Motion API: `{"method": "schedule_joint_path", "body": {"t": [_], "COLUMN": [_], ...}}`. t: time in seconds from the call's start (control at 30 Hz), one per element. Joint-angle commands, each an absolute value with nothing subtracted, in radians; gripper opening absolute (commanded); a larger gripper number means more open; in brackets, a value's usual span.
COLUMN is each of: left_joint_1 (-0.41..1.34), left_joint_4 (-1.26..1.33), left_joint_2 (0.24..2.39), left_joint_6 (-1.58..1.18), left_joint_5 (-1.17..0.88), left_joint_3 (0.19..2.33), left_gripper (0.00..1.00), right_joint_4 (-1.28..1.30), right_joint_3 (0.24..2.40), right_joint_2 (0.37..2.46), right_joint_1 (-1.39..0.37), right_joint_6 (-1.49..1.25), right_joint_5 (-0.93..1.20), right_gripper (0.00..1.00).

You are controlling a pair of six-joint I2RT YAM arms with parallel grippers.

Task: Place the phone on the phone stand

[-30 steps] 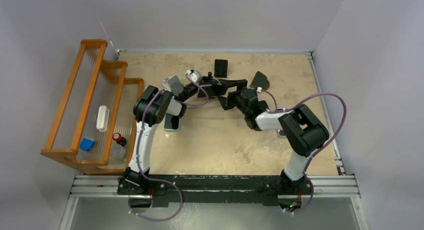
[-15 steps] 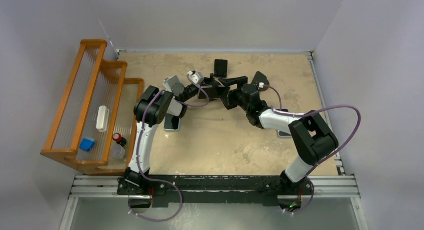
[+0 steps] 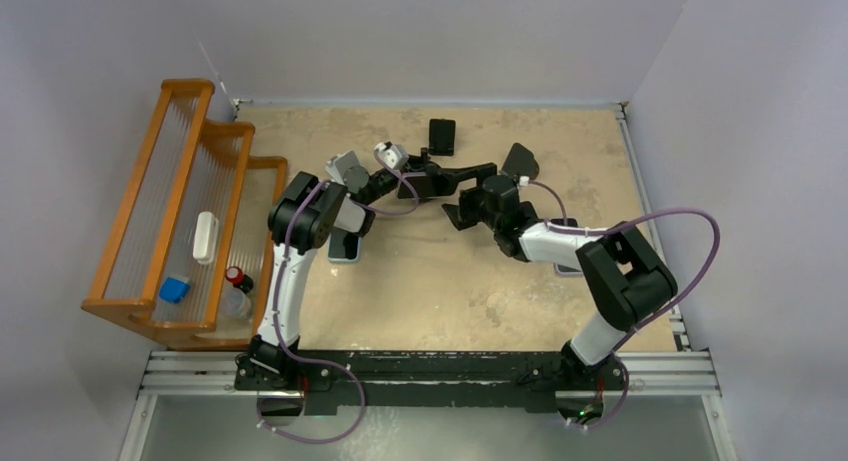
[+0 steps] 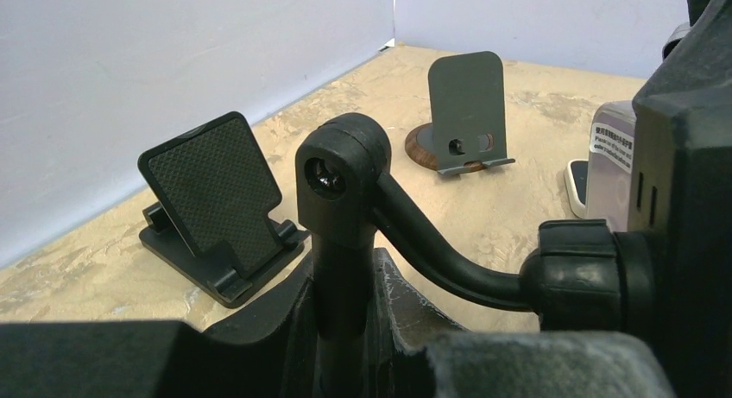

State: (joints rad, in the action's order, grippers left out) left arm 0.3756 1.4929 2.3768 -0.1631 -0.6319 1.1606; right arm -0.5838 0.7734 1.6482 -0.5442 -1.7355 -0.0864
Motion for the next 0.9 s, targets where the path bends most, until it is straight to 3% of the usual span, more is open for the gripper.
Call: {"method": "schedule_joint_path", "body": {"t": [0.0, 0.4, 0.63, 0.87], "left_joint_1": [0.384, 0.384, 0.385, 0.384], "left_joint_4": [1.629, 1.623, 1.616, 1.61], "left_joint_2": [2.383, 2.391, 2.397, 2.401], "left_joint_6": [-0.169, -0.17, -0.166, -0.168], "left_joint_5": [-0.652, -0.653, -0.654, -0.666], "left_joint_3": [1.181, 1.183, 1.189, 1.193], "left_gripper": [0.0, 0.0, 0.0, 0.0], "right_joint_4": [-0.627, -0.968, -1.011, -0.998], "right_joint_3": [0.748, 0.713, 0.689, 0.689], "right_joint_2": [1.653, 1.803, 1.793, 1.761], "right_joint_1": [-0.546, -0.546, -0.546, -0.547], "right_joint_6": [-1.796, -1.943, -1.948, -1.868], "right_joint_5": [-0.102, -0.189, -0.231, -0.245], "right_gripper": [0.99, 0.98, 0.84, 0.56]}}
